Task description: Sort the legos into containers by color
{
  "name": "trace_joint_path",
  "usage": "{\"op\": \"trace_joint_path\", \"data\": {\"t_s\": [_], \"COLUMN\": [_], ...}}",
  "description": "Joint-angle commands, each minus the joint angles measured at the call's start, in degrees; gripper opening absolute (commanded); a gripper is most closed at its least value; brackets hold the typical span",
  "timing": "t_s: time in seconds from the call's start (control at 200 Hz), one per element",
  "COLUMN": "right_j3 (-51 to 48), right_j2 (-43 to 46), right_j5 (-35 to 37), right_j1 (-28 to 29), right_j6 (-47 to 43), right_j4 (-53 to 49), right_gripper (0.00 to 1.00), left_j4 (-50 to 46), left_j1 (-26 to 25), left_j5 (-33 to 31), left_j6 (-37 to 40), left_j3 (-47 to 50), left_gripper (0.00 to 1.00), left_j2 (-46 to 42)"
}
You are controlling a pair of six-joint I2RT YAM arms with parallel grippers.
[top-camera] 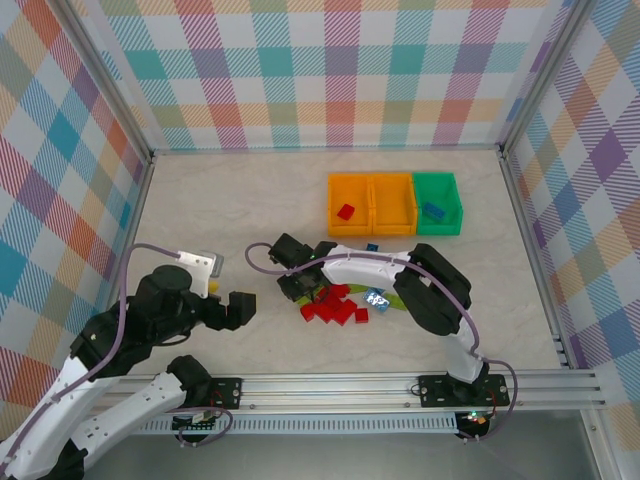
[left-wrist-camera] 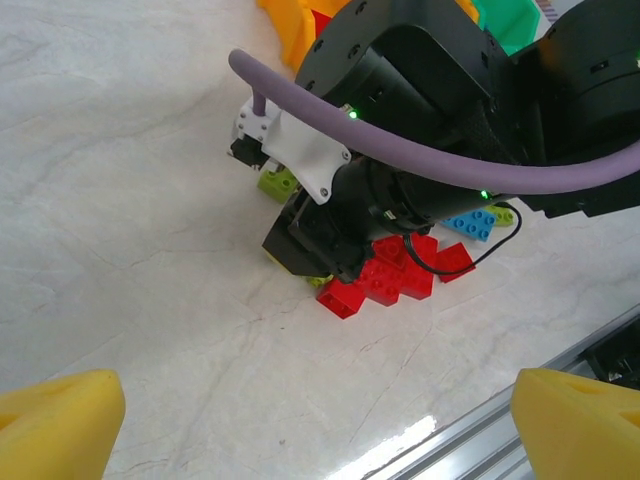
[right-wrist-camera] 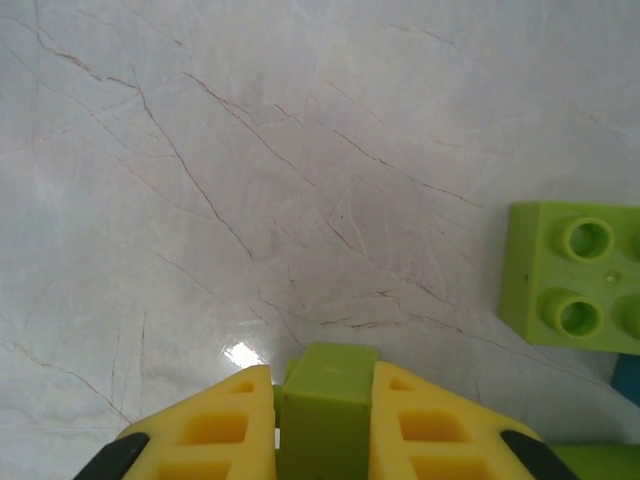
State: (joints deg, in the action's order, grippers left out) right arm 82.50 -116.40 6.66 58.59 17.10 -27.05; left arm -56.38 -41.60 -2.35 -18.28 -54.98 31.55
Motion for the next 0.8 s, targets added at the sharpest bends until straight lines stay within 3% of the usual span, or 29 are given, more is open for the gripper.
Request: {"op": "trace_joint_path", "data": {"t_s": [0.0,0.22,0.355,0.585,0.795], "right_j3": [-0.8,-6.0,-10.1,-16.1,-14.2], "right_j2": [4.6,16.3,23.6,30.7,22.6], "right_j5": [0.2,-2.1,-2.6,-4.1,-6.6], "right_j1": [-0.2,-4.4,-10.0,-27.2,-42.7], "right_j6": [-0.4,0.5,1.4,2.8,6.0], "right_j4": [0.6,6.7,9.9,17.4,23.0], "right_gripper": [0.14,0.13,0.13,0.10,0.10], "left_j4": [3.8,12.7,17.1,28.1,33.9], "left_j1": [-0.5,-0.6,-0.5,-0.6,-0.6], "left_j5": [2.9,11.3,13.5,15.9,14.6], "left_j6": [0.9,1.5,0.2,-4.6,-10.3], "left_j3": [1.2,3.9,5.1,8.2,10.1], "left_gripper": [1.00,1.00,1.00,1.00,1.00], "left_j2": [-1.8,-5.1,-4.9,-2.3,1.7]}}
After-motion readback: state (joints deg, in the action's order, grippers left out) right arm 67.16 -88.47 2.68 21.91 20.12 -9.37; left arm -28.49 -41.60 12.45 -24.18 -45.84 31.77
